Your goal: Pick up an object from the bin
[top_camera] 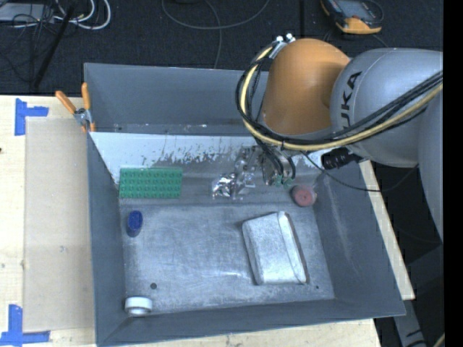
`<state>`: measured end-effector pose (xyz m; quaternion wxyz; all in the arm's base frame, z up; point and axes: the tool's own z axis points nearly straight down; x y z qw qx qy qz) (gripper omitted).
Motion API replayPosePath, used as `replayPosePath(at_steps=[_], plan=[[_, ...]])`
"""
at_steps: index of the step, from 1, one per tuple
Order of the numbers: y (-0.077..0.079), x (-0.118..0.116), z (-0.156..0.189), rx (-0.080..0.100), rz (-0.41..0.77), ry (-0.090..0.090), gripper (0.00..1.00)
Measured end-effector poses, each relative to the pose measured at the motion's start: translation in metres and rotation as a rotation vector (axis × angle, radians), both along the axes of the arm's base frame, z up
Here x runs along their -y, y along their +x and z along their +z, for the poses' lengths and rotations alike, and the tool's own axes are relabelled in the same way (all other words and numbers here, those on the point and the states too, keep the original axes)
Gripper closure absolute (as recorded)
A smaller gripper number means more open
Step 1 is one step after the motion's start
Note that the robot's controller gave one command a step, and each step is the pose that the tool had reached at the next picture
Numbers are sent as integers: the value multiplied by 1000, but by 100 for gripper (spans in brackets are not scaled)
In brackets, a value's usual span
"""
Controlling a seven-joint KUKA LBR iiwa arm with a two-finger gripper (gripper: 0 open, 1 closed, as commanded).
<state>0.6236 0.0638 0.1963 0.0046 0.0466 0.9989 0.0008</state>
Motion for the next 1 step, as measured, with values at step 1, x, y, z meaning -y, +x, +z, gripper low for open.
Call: replayPosePath(at_steps=[1], plan=[[-1,12,66,0,1,-1,100]])
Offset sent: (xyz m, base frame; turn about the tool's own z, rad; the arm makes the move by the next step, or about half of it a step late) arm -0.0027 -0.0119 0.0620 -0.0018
